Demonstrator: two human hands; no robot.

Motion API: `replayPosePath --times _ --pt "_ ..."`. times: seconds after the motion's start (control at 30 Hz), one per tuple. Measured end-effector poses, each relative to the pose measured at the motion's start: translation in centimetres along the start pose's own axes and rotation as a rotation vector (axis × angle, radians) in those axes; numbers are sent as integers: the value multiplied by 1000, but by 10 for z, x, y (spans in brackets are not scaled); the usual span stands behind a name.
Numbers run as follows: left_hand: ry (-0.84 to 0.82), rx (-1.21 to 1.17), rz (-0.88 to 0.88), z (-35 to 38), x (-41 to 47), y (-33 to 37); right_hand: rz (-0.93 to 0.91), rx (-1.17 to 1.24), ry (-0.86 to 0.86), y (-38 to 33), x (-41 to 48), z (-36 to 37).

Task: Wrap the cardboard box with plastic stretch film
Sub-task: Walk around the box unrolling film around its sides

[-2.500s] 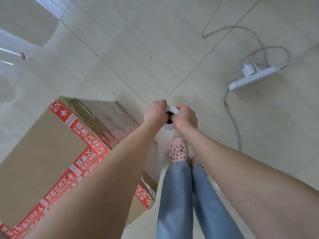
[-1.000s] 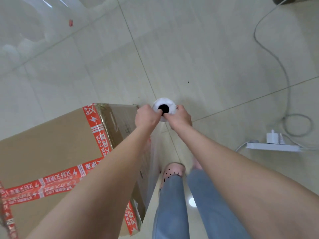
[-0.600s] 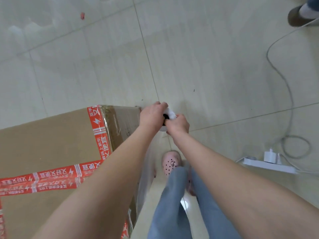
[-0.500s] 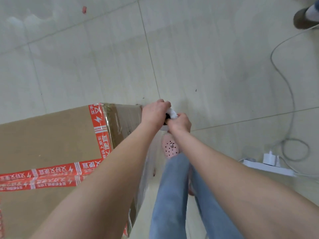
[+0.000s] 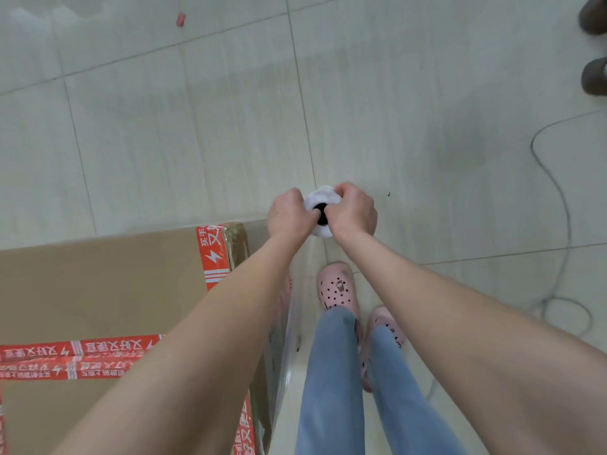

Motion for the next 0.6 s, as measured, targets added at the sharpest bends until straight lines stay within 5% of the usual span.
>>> replayPosePath --times 0.17,0.47,0.6 --pt "-19 -20 -141 -14 11 -19 47 61 -88 -21 6 20" --pt "-97 338 345 -23 37 9 103 19 -94 -14 8 30" --pt "-53 400 381 -32 48 11 36 -89 -63 -31 17 26"
Point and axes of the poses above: each hand's wrist, its own x-axis towards the middle knuckle, its own z-axis out of the palm, y = z × x, the point moved 3 cm from there along x, towards the middle knuckle, and after that the axes turned 4 degrees about x, right-handed, at the moved point
